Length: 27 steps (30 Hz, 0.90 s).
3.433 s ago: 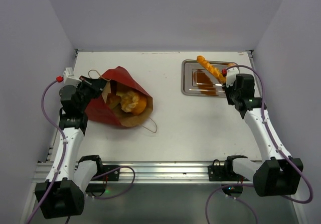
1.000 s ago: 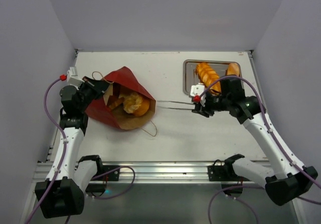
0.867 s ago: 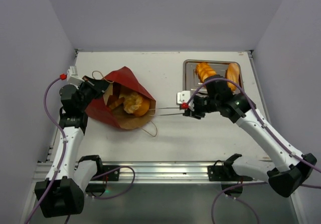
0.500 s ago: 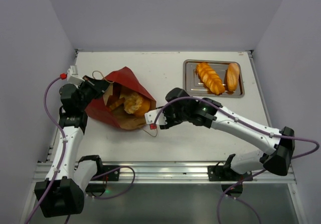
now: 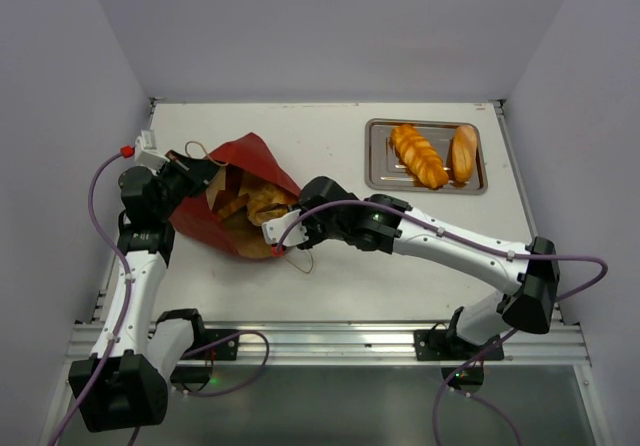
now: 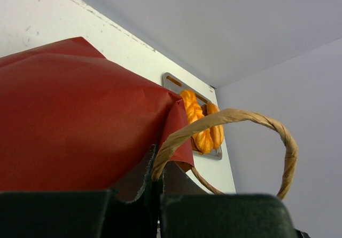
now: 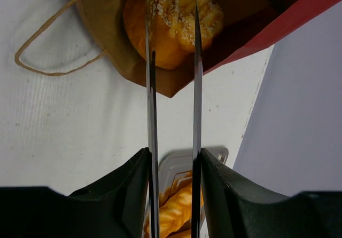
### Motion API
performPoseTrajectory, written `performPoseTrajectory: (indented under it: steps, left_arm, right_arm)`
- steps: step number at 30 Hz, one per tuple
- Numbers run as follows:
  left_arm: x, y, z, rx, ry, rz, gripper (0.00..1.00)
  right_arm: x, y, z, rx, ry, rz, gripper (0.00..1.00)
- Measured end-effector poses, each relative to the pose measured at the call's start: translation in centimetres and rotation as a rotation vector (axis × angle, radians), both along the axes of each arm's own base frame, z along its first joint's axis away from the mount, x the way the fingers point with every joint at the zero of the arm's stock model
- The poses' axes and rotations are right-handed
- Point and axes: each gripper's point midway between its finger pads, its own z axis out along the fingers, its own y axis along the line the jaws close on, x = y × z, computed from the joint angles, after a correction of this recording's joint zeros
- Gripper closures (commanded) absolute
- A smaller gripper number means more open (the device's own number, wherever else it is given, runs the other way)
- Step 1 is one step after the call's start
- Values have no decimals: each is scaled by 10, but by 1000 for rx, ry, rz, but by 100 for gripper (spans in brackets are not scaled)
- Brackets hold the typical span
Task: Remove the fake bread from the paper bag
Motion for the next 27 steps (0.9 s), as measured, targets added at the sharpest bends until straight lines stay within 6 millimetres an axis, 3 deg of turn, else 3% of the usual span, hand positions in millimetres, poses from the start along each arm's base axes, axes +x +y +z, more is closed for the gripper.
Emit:
performPoseTrajectory:
  steps: [8, 16, 21, 24, 27]
  left_arm:
    - [0, 0, 0, 0, 0, -3, 100]
    - [0, -1, 0, -1, 0, -3, 100]
    - [0, -1, 0, -1, 0, -3, 100]
    - [0, -1, 0, 0, 0, -4, 100]
    - [0, -1, 0, -1, 0, -4, 100]
  right_arm:
    - [7, 2, -16, -68, 1, -18, 54]
    - [12, 4, -15, -89, -10, -33, 52]
    - [17, 7, -33, -143, -7, -47, 53]
    - [20, 6, -40, -171, -11, -60, 56]
    - [23, 4, -42, -187, -17, -78, 66]
